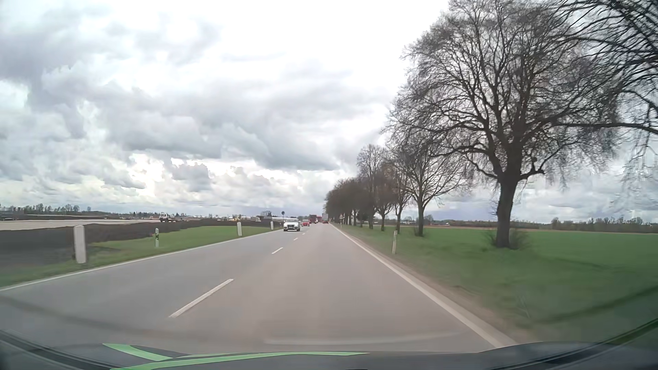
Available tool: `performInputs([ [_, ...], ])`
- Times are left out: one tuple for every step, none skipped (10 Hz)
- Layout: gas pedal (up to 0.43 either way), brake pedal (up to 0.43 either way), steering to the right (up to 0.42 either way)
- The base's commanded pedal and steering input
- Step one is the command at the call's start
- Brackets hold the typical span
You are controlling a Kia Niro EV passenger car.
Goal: Follow the waypoints while adhering to traffic rules and regulations
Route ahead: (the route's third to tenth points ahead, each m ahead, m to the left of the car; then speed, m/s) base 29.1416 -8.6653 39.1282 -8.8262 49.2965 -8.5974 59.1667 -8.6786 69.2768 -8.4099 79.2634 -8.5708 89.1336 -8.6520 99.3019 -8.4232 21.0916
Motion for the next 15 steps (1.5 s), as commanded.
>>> performInputs([
  [0.197, 0.000, 0.003],
  [0.189, 0.000, 0.003],
  [0.189, 0.000, 0.003],
  [0.177, 0.000, 0.003],
  [0.169, 0.000, 0.003],
  [0.169, 0.000, 0.003],
  [0.169, 0.000, 0.003],
  [0.157, 0.000, 0.003],
  [0.157, 0.000, 0.003],
  [0.150, 0.000, 0.003],
  [0.150, 0.000, 0.003],
  [0.150, 0.000, 0.003],
  [0.150, 0.000, 0.003],
  [0.138, 0.000, 0.003],
  [0.138, 0.000, 0.003],
])
